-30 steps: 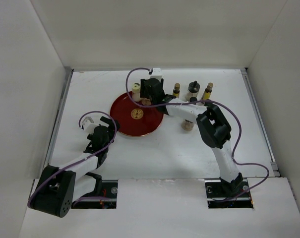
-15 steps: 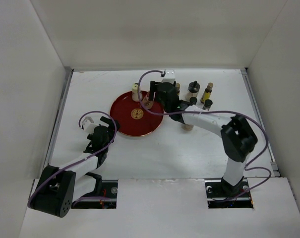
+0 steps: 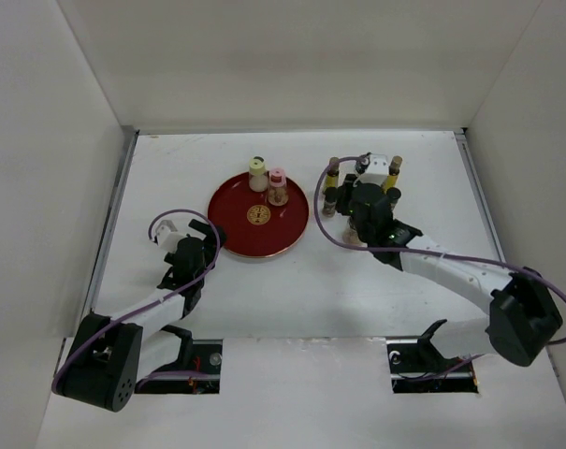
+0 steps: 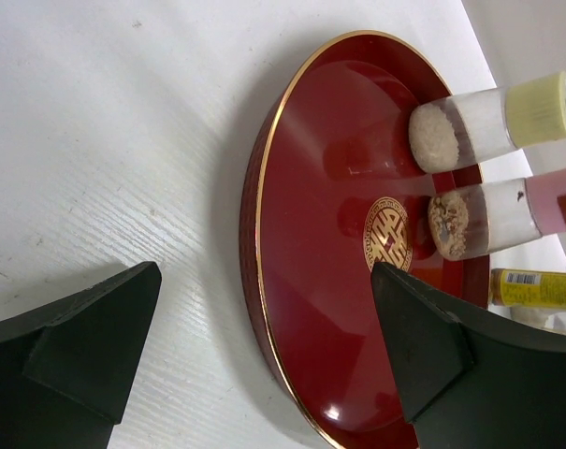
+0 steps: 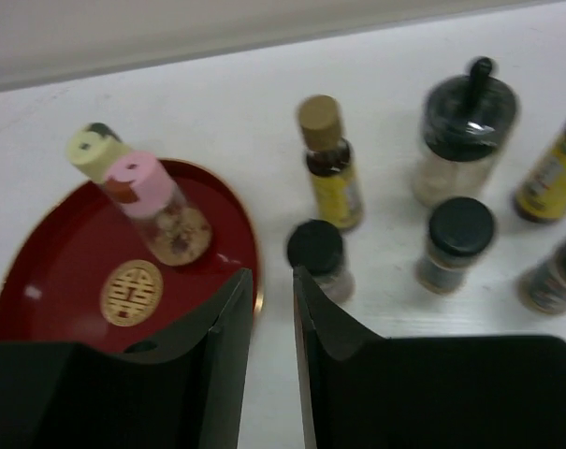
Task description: Organize the condiment bottles
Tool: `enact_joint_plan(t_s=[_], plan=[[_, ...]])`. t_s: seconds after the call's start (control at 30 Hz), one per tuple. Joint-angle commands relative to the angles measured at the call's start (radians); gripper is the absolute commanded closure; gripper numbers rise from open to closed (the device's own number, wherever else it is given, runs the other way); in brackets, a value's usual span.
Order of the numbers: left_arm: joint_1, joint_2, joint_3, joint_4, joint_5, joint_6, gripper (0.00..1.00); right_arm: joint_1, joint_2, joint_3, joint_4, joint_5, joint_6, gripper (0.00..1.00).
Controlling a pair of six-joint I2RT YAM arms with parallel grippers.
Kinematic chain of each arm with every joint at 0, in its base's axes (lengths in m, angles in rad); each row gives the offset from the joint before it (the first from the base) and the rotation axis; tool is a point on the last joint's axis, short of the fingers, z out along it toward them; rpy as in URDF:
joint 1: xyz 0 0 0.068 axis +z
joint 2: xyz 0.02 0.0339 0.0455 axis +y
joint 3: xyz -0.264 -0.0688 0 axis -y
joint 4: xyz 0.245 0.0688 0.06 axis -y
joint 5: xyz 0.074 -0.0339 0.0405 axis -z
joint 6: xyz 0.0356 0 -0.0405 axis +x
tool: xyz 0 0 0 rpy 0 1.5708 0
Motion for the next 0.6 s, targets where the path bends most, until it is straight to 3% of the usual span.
enact_joint_plan(t_s=[0.0,0.2,0.27,0.57], plan=[[-0.002,-0.017,0.008,0.049,-0.003,0.005,0.0,-0.04,-0.105,-0.052,-0.077,0.072,-0.004,0.68],[-0.01,-0.002,0.015,0.049,0.0,0.002,0.0,-0.092,-0.198,-0.141,-0.183,0.096,0.011,0.34],[-0.01,0.002,0.016,0.053,0.006,0.0,0.0,-0.092,-0.199,-0.149,-0.187,0.083,0.011,0.33],[-0.017,-0.004,0.015,0.059,-0.003,0.005,0.0,-0.087,-0.079,-0.103,-0.195,0.059,0.012,0.46]])
